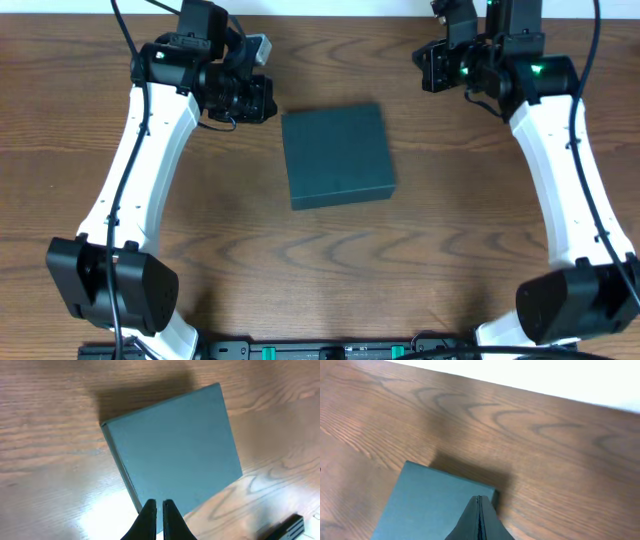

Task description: Pack container

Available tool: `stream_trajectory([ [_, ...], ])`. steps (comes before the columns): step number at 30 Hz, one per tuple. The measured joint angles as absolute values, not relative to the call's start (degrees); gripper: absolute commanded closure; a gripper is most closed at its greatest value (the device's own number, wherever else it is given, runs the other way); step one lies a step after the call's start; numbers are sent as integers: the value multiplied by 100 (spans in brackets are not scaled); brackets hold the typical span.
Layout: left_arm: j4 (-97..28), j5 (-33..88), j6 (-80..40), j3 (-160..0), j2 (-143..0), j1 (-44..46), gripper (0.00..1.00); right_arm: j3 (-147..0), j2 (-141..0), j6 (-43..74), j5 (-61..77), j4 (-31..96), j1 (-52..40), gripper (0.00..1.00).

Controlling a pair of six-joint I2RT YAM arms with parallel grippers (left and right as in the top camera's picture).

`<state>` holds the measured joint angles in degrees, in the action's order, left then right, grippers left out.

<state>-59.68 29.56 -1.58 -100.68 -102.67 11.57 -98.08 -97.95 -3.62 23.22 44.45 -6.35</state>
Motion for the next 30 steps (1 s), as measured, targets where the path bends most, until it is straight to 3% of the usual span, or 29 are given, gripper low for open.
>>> stream_trajectory([
  [15, -6003, 2471, -143, -9445, -10182, 2246, 94, -9389, -10298, -652, 2206, 5717, -1138, 99],
  [30, -4652, 1831, -148, -8106, -10713, 2370, 92, -7968, -10650, -384, 2047, 4976, -1647, 99],
])
